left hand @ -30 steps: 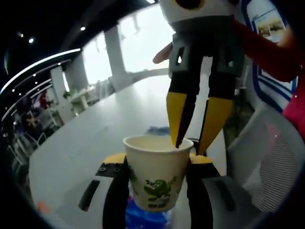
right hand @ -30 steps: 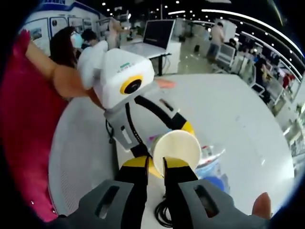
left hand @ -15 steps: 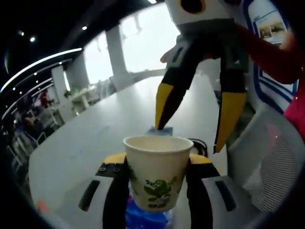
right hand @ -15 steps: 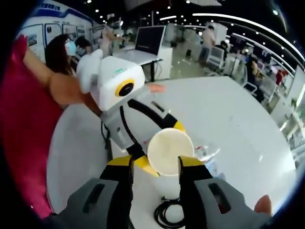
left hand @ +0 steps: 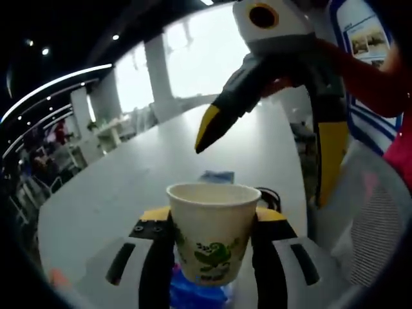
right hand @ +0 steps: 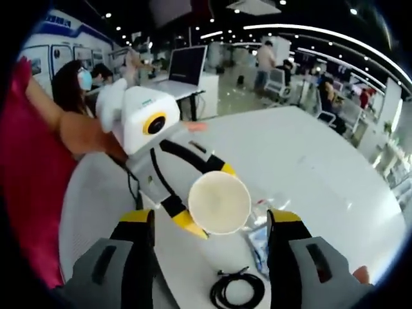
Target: Arrange the tabletop items into an orderly group along one side of the table until the central work area is clear of visible clutter.
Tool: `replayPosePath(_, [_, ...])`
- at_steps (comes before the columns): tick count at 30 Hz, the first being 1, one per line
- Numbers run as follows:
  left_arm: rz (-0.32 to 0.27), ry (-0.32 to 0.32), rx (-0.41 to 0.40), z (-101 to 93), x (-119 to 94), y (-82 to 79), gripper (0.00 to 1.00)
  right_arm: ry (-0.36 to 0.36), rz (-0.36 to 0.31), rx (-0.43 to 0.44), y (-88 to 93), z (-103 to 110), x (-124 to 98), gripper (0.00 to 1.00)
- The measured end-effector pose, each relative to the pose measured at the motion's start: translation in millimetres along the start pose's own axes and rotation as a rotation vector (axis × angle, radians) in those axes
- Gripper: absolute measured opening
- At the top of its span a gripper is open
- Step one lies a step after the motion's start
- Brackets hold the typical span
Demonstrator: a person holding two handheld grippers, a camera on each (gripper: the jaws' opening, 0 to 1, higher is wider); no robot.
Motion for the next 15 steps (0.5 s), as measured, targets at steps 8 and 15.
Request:
replayPosePath(8, [-0.010, -0.007, -0.015, 1.4, -4, 1.3, 0.44, 0.041, -0.059, 0.074, 6.7, -4, -2, 0.88])
replayPosePath(15, [-0.039, -0.025, -0.044, 5.4, -9, 2.6, 0.44, 0.071, -0.091, 0.133, 22.3, -4, -3, 0.91])
Point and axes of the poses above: the point that each gripper's makers call its tool centre point, and the gripper's own axes: x roughly forward along the fingers, z roughly to its left, y roughly out of its underside, the point moved 5 cm from there along -x, roughly backward along the fingers, and after that the axes turned 12 degrees about y, right-handed, at the moved point
